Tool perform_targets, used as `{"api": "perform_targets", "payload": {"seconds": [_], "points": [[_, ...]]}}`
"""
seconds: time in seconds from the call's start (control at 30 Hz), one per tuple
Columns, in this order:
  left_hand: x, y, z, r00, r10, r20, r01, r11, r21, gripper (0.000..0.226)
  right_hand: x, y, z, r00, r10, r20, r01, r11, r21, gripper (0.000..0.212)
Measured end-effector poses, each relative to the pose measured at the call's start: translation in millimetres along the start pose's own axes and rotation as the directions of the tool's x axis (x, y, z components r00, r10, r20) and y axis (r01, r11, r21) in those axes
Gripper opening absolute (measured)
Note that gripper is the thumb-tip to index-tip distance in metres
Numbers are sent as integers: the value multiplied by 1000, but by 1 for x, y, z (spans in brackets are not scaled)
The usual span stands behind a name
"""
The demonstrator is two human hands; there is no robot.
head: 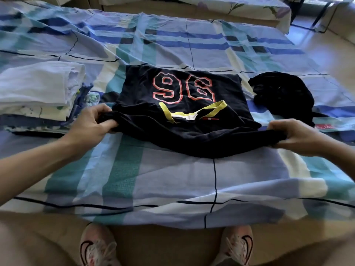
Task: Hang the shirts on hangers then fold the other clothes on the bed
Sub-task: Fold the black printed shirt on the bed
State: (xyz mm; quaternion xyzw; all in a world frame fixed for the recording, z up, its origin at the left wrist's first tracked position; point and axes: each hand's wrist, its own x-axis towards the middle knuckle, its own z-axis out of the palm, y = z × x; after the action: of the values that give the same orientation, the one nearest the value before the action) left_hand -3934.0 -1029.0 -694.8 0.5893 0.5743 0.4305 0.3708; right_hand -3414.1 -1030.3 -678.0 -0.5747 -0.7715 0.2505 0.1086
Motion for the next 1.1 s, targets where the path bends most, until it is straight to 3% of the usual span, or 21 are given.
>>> {"api": "perform_targets", "payload": {"seconds": [0.07, 0.2, 0.33, 0.4, 0.47, 0.53, 0.6, 0.63, 0.7, 0.77, 0.83, 0.9, 0.93, 0.97, 1.03, 1.07, 1.1], "points": [[3, 9, -9, 999, 12, -51, -14, 999, -41, 32, -4, 1, -5, 985, 3, -173, 28, 984, 177, 36], [9, 22, -28, 991, 75, -108, -80, 996, -42, 33, -10, -14, -19, 873, 80, -481, 129, 914, 385, 40], [14, 12, -56, 992, 128, -17, -125, 987, 96, 39, -14, -12, -22, 835, 195, -515, 154, 815, 558, 49], [11, 5, -69, 983, 168, 77, -181, 962, 204, 40, -18, 1, -25, 840, 209, -501, 54, 886, 460, 45], [7, 0, -78, 942, 220, 255, -306, 875, 376, 42, -17, 16, -23, 915, 161, -370, -89, 975, 206, 45], [4, -5, -81, 870, 176, 461, -419, 756, 502, 35, -18, 23, -13, 975, 121, -184, -118, 993, 27, 49], [2, -16, -83, 798, 50, 601, -449, 715, 537, 40, -18, 20, -5, 994, 40, -99, -43, 999, -24, 51], [2, -22, -85, 769, 23, 639, -464, 707, 534, 46, -20, 15, -5, 996, -6, -90, 9, 999, 36, 53], [5, -26, -91, 742, 8, 670, -459, 734, 500, 54, -26, 5, -12, 992, -50, -112, 77, 963, 258, 59], [7, -26, -98, 745, 21, 667, -440, 767, 467, 54, -33, 4, -16, 996, -58, -65, 75, 947, 313, 60], [5, -25, -103, 708, -19, 706, -444, 766, 465, 44, -39, 10, -11, 984, -47, 174, 6, 973, 232, 56], [0, -23, -99, 628, -183, 756, -446, 712, 543, 36, -39, 17, -5, 877, 61, 477, -89, 995, 37, 42], [-1, -20, -94, 593, -251, 765, -429, 706, 564, 30, -34, 14, -7, 849, 94, 520, -91, 995, -32, 38], [1, -16, -88, 592, -252, 766, -393, 739, 547, 25, -25, 6, -12, 873, 69, 483, -59, 998, -36, 36], [11, -2, -68, 744, -34, 667, -401, 776, 487, 22, -3, -15, -21, 985, -48, 163, 33, 995, 91, 35], [19, 6, -57, 802, 122, 585, -478, 718, 505, 22, 11, -27, -22, 996, -72, -42, 77, 989, 127, 32], [27, 10, -45, 809, 238, 538, -551, 628, 550, 28, 25, -36, -18, 981, -74, -181, 97, 988, 120, 33]]}}
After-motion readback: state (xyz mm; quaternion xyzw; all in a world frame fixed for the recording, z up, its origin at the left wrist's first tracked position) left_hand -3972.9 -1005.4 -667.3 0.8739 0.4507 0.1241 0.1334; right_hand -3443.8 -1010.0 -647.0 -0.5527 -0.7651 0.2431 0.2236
